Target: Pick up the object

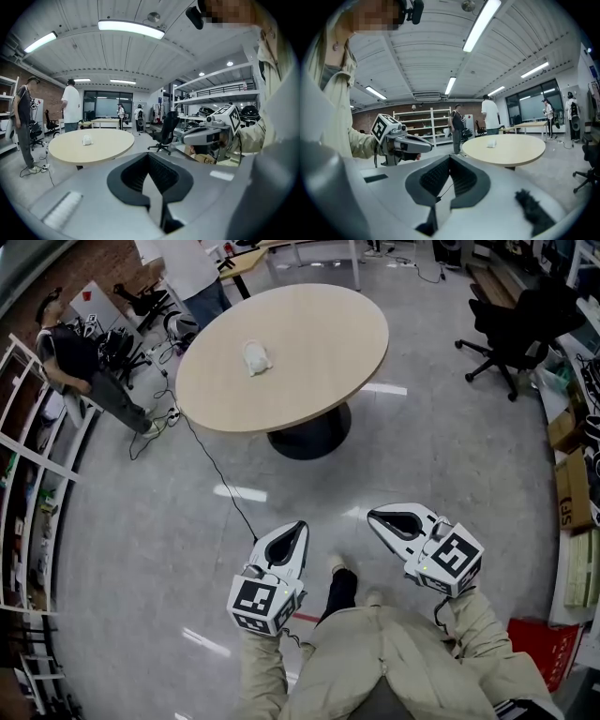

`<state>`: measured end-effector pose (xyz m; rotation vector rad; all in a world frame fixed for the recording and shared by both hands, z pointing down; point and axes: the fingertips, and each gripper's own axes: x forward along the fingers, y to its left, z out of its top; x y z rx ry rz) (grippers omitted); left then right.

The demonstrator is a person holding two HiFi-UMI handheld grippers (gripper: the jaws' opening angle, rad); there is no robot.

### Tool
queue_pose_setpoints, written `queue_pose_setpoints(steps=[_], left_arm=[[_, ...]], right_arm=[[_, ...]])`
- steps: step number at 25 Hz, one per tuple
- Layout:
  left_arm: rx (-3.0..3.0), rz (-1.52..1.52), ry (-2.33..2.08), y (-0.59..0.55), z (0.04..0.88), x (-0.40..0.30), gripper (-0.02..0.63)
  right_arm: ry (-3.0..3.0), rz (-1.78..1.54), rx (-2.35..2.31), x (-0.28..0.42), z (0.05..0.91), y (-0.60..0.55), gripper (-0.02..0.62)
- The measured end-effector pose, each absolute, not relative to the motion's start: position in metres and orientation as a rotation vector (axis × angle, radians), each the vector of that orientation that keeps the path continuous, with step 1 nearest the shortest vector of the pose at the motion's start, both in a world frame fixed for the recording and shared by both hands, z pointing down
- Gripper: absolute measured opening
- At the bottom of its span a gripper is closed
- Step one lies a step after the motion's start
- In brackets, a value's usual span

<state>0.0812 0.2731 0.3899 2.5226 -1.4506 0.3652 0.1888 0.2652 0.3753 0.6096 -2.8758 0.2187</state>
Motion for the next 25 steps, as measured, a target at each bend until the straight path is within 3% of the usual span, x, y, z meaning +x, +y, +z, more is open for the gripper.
queue_pose_setpoints(steps=[25], left_arm=[[2.545, 0.321, -1.449, 0.131, 0.394, -0.054, 0.0]], right_arm=[[-2.865, 0.166, 0.618, 0.054, 0.375, 0.128, 0.003]])
